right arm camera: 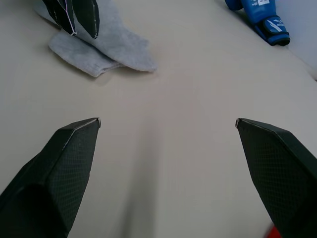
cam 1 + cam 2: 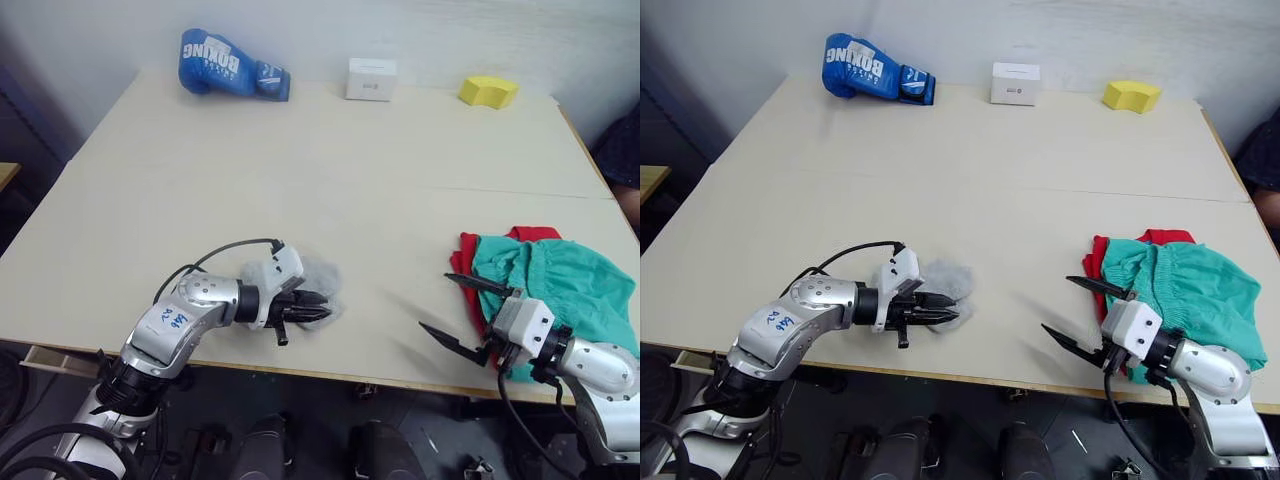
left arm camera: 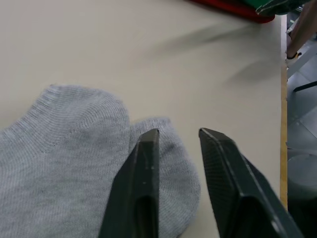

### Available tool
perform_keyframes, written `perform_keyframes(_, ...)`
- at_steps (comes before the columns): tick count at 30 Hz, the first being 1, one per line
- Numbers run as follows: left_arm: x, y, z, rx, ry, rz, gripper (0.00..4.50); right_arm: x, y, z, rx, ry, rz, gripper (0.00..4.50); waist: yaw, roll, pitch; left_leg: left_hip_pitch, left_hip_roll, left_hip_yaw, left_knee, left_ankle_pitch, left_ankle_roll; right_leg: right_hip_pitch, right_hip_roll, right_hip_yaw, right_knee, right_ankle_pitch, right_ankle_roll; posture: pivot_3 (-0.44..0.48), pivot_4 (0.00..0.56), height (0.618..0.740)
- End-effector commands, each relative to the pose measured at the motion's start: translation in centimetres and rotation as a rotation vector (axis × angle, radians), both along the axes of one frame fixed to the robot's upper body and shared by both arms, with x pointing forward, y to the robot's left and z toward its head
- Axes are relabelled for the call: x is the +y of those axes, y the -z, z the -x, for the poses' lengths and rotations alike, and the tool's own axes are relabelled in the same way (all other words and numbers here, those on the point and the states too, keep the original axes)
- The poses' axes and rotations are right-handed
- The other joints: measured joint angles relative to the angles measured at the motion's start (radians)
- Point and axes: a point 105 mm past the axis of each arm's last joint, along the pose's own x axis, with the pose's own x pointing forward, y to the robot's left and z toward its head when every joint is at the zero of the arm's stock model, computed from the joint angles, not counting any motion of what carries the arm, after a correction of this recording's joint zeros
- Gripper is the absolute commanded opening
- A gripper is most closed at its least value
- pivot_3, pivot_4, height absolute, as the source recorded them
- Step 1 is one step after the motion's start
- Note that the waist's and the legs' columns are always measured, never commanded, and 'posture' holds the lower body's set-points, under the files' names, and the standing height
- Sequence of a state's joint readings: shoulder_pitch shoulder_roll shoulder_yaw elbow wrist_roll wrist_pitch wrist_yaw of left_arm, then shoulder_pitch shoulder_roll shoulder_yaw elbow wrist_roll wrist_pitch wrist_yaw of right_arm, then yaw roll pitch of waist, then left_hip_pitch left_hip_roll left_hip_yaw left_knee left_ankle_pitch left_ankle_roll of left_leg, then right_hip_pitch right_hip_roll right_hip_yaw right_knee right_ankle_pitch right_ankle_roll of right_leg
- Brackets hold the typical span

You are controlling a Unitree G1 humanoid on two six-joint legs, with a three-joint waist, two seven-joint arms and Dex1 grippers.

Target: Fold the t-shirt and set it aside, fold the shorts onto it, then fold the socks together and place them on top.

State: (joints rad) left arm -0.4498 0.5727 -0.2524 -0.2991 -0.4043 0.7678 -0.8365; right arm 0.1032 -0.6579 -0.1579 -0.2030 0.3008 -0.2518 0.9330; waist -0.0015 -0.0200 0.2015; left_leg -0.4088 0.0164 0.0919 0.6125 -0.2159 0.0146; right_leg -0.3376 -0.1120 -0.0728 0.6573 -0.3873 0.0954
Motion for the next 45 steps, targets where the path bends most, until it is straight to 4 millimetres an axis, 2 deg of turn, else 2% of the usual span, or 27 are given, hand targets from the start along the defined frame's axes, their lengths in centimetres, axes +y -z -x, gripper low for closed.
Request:
perform_keyframes(1, 0.7, -3.4, 0.2, -0.083, 0.069, 0.097, 2.53, 3.0, -1.5, 0.3, -0.039, -0.069, -0.042, 4.5, -0.002, 0.0, 0.0, 0.0, 0.0, 0.0, 0.0, 0.0, 0.0, 0.0, 0.0, 0.0, 0.0, 0.0, 0.0, 0.0, 0.15, 0.74)
perform_keyframes(4, 2.5, -5.5, 0.7, -0.002, 0.065, 0.19, 2.53, 5.3, -2.2, 0.6, -0.038, -0.126, -0.068, 4.5, -0.007, 0.0, 0.0, 0.0, 0.002, 0.0, 0.0, 0.0, -0.002, -0.001, 0.001, 0.0, 0.0, 0.0, 0.0, 0.0, 0.15, 0.74)
perform_keyframes(6, 6.1, -6.3, -0.9, -0.032, -0.057, 0.15, 2.53, 7.8, -1.6, 0.7, -0.013, -0.204, -0.047, 4.5, -0.013, 0.0, 0.0, 0.0, 0.003, 0.0, -0.001, 0.001, -0.002, -0.001, 0.002, 0.0, 0.001, 0.0, 0.0, 0.0, 0.15, 0.74)
perform_keyframes(8, 8.5, -6.0, -2.5, -0.09, -0.158, 0.062, 2.53, 9.1, -0.8, 0.5, 0.004, -0.236, -0.015, 4.5, -0.015, 0.0, 0.0, 0.001, 0.003, 0.0, -0.001, 0.001, -0.003, -0.001, 0.002, 0.0, 0.001, 0.0, 0.0, 0.0, 0.15, 0.74)
perform_keyframes(10, 10.1, -5.2, -3.7, -0.11, -0.193, -0.016, 2.53, 9.8, 1.1, -0.4, 0.038, -0.23, 0.058, 4.5, -0.012, 0.0, 0.0, 0.001, 0.002, 0.0, -0.001, 0.0, -0.003, -0.001, 0.002, 0.0, 0.001, 0.0, 0.0, 0.0, 0.15, 0.74)
perform_keyframes(12, 11.2, -4.8, -5.0, -0.115, -0.245, -0.025, 2.53, 10.8, 2.3, -1.4, 0.031, -0.223, 0.107, 4.5, -0.003, 0.0, 0.0, 0.001, 0.001, 0.0, -0.001, 0.0, -0.002, -0.001, 0.001, 0.0, 0.0, 0.0, 0.0, 0.0, 0.15, 0.74)
perform_keyframes(15, 12.3, -3.8, -6.7, -0.111, -0.316, -0.037, 2.53, 12.3, 2.7, -2.7, -0.005, -0.219, 0.121, 4.5, 0.001, -0.001, 0.001, -0.003, -0.001, 0.0, 0.0, -0.001, 0.0, -0.003, -0.001, 0.0, 0.0, 0.0, 0.0, 0.0, 0.15, 0.74)
perform_keyframes(20, 12.4, -2.6, -7.5, -0.006, -0.356, -0.013, 2.53, 12.8, 3.3, -3.5, -0.06, -0.239, 0.172, 4.5, -0.003, -0.002, 0.001, -0.005, -0.001, 0.0, 0.001, -0.001, 0.0, -0.005, -0.001, -0.001, 0.001, 0.0, 0.0, 0.0, 0.15, 0.74)
perform_keyframes(23, 12.0, -1.4, -7.4, 0.066, -0.351, -0.053, 2.56, 12.9, 4.0, -4.1, -0.076, -0.253, 0.212, 3.9, -0.005, -0.002, 0.001, -0.005, -0.001, 0.0, 0.001, 0.0, 0.001, -0.005, -0.001, -0.002, 0.001, 0.0, 0.0, 0.0, 0.15, 0.74)
perform_keyframes(24, 12.0, -1.2, -7.4, 0.078, -0.351, -0.062, 2.56, 13.0, 4.0, -4.3, -0.085, -0.256, 0.213, 3.53, -0.008, -0.003, 0.001, -0.004, -0.001, 0.0, 0.001, 0.0, 0.001, -0.005, -0.001, -0.002, 0.002, 0.0, 0.0, 0.0, 0.15, 0.74)
perform_keyframes(28, 12.1, -0.4, -7.0, 0.119, -0.358, -0.086, 1.64, 13.0, 3.7, -4.5, -0.114, -0.279, 0.217, 2.12, -0.013, -0.003, 0.001, -0.003, -0.001, 0.0, 0.001, 0.001, 0.0, -0.004, -0.001, -0.002, 0.003, 0.0, 0.0, 0.0, 0.15, 0.74)
perform_keyframes(32, 12.5, 0.2, -6.0, 0.155, -0.381, -0.078, 0.31, 12.5, 3.9, -4.5, -0.126, -0.299, 0.227, 0.68, -0.024, -0.003, 0.001, -0.003, 0.0, 0.0, 0.001, 0.001, 0.0, -0.004, -0.001, -0.001, 0.004, 0.0, 0.0, 0.0, 0.15, 0.74)
perform_keyframes(33, 12.5, 0.2, -5.7, 0.158, -0.384, -0.07, 0.06, 12.3, 3.9, -4.6, -0.128, -0.3, 0.229, 0.42, -0.028, -0.003, 0.001, -0.003, 0.0, 0.0, 0.001, 0.001, 0.0, -0.004, -0.001, -0.001, 0.004, 0.0, 0.0, 0.0, 0.15, 0.74)
perform_keyframes(34, 12.6, 0.2, -5.4, 0.158, -0.389, -0.062, 0.0, 12.0, 3.8, -4.8, -0.135, -0.298, 0.232, 0.12, -0.028, -0.003, 0.001, -0.003, 0.0, 0.0, 0.001, 0.001, 0.0, -0.004, -0.001, -0.001, 0.003, 0.0, 0.0, 0.0, 0.15, 0.74)
perform_keyframes(39, 11.4, -0.2, -3.5, 0.14, -0.369, -0.036, 0.0, 9.7, 3.1, -7.0, -0.164, -0.273, 0.277, 0.04, -0.03, -0.004, 0.002, -0.002, 0.0, 0.0, 0.001, 0.001, 0.0, -0.004, -0.001, -0.001, 0.003, 0.0, 0.0, 0.0, 0.15, 0.74)
perform_keyframes(45, 10.3, -0.9, -2.9, 0.104, -0.383, -0.018, 0.0, 7.8, 3.3, -9.3, -0.137, -0.249, 0.336, 0.04, -0.027, -0.005, 0.002, -0.001, 0.0, -0.001, 0.001, 0.001, 0.0, -0.002, -0.001, -0.001, 0.003, 0.0, 0.0, 0.0, 0.15, 0.74)
